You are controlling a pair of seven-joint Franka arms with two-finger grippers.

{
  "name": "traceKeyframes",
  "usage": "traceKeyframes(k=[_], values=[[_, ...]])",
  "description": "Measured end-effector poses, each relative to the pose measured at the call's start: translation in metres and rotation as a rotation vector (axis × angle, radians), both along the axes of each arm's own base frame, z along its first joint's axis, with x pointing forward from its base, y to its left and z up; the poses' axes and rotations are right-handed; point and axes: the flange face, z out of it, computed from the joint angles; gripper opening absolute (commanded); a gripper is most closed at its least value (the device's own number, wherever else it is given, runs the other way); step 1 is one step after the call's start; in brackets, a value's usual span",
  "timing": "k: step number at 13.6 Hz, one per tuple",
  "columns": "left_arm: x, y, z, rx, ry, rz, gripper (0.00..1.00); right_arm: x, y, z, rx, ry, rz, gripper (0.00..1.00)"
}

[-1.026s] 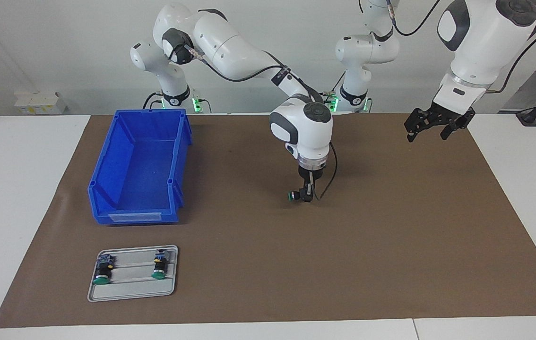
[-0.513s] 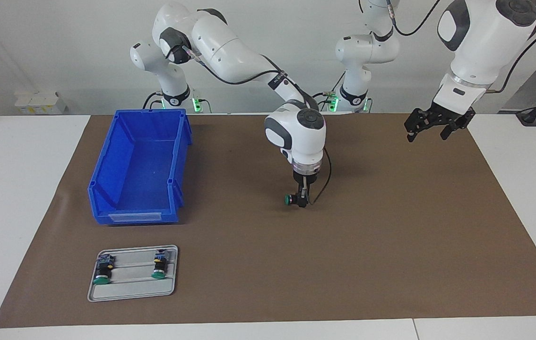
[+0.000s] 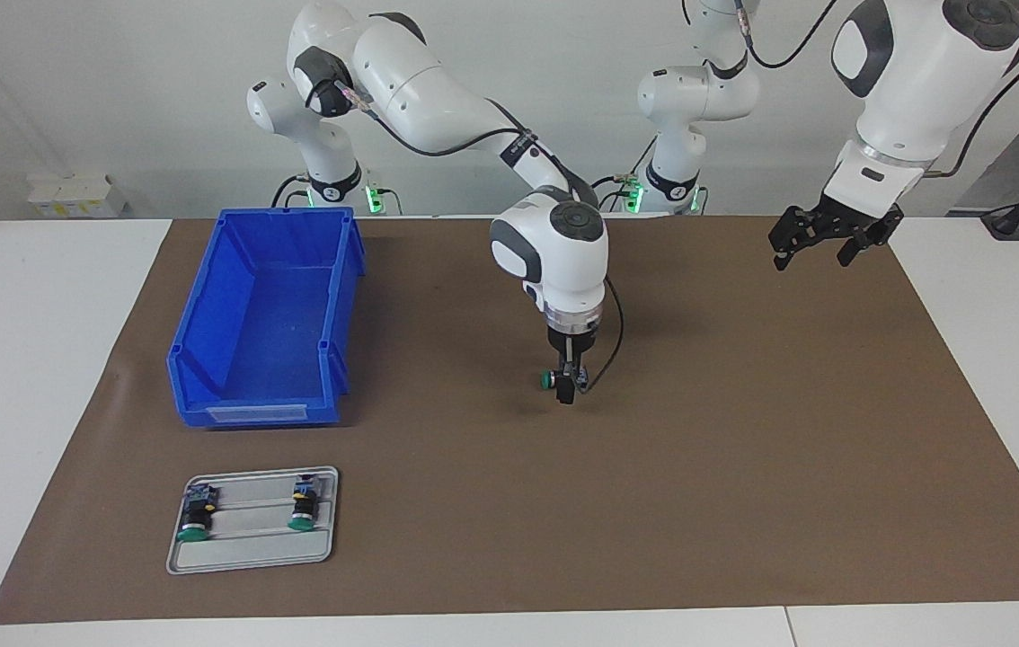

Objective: Place and press button with both arms
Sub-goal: 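Carry the button with the right gripper to mid-table and release it, then withdraw the right gripper to the bin while the left gripper reaches the button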

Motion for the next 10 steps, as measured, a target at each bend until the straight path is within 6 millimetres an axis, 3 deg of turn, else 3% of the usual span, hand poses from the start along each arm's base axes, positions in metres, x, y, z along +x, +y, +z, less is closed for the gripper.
traceKeyframes(k=[3,6,10], values=[[0.000,-0.002,0.000,0.000,0.000,0.000,1.00,0.003,-0.036,0.027,-0.017,-0.012,0.055,0.98],[-0.001,-0.011,0.000,0.000,0.000,-0.015,1.00,-0.007,-0.077,0.052,-0.057,-0.018,0.184,0.99],[-0.001,-0.013,-0.001,-0.002,-0.004,-0.051,1.00,-0.006,-0.148,0.086,-0.109,-0.036,0.365,0.99]])
